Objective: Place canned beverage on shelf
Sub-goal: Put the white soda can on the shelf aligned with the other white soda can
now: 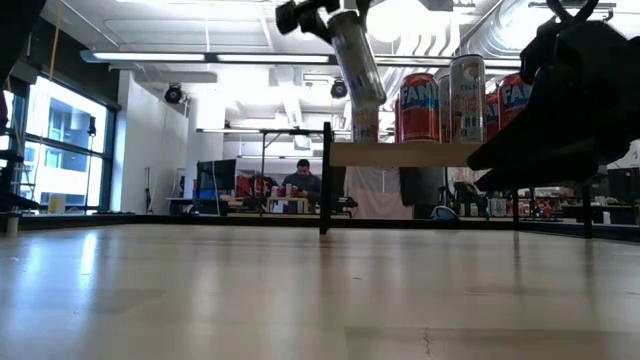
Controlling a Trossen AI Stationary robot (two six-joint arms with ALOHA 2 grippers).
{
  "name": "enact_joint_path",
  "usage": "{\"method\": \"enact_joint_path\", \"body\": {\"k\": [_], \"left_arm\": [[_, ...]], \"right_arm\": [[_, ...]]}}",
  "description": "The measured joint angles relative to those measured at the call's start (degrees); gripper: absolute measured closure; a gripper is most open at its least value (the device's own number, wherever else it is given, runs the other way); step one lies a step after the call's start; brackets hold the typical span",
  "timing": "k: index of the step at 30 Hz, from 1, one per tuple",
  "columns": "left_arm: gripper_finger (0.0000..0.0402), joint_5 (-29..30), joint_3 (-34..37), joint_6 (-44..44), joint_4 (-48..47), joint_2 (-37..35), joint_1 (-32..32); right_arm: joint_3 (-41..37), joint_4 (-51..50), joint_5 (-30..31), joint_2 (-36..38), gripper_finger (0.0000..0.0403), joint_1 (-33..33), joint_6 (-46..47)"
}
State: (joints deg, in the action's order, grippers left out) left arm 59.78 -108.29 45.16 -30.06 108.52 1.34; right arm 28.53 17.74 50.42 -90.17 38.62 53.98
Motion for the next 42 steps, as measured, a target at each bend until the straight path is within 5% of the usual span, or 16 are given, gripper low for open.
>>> {"method": "enact_joint_path", "body": {"k": [12,42], "left_arm": [[0.0160,-4.2,0.0,4.2,-4.8,2.4,4.7],[0.0133,-3.0,0.2,3.3,-7.8,3.0,5.0]], "right_arm": [[0.0,0.2,-1.2,0.0,0.0151,0.0,0.0],[0.0,0.3,-1.8,0.0,0.0151,0.0,0.0]]}}
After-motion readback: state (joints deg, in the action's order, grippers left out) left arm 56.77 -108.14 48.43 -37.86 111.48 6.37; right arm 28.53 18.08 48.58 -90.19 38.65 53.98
